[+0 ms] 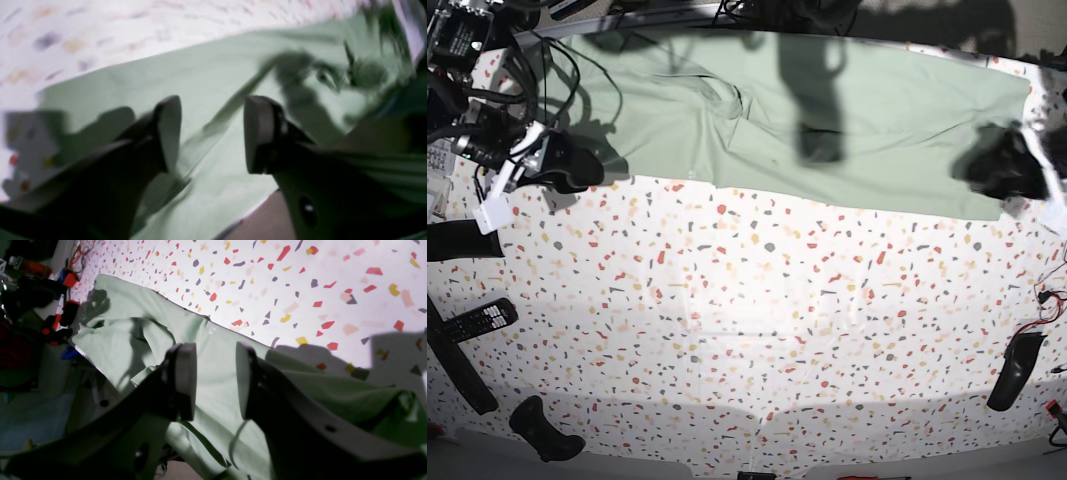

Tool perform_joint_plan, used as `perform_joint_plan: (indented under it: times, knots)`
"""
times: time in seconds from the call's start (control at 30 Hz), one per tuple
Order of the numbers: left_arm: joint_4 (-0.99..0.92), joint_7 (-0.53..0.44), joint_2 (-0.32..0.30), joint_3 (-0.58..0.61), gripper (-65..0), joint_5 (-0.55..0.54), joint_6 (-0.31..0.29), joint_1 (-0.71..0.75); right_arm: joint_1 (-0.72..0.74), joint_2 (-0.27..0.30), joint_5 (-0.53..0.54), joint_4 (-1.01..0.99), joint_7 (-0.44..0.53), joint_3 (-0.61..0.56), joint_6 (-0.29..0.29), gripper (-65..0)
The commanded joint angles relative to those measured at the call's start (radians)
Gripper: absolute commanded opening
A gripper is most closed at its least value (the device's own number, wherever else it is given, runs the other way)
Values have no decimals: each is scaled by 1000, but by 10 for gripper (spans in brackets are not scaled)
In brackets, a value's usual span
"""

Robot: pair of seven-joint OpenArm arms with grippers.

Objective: Fold the T-shirt properly
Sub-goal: 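Release the strip and move the left gripper toward the strip's middle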

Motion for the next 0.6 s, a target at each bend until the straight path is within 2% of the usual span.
perform_joint_plan:
  times: [0.0,0.13,0.27,0.4,0.57]
  knots:
    - [28,-58,2,-11,-343,45,-5,-8,8,14,26,18,15,7,6,-455]
    - [42,-178,109,-10,-325,294,-5,-8,8,14,26,18,0,7,6,-455]
    - [42,-177,184,13,-325,316,-5,-8,8,14,27,18,-6,7,6,-455]
    - [42,-184,212,139,-325,359,-5,-11,8,14,26,18,-6,7,6,-455]
    - [42,-264,212,328,-325,554,-5,-11,8,14,26,18,-8,7,6,-455]
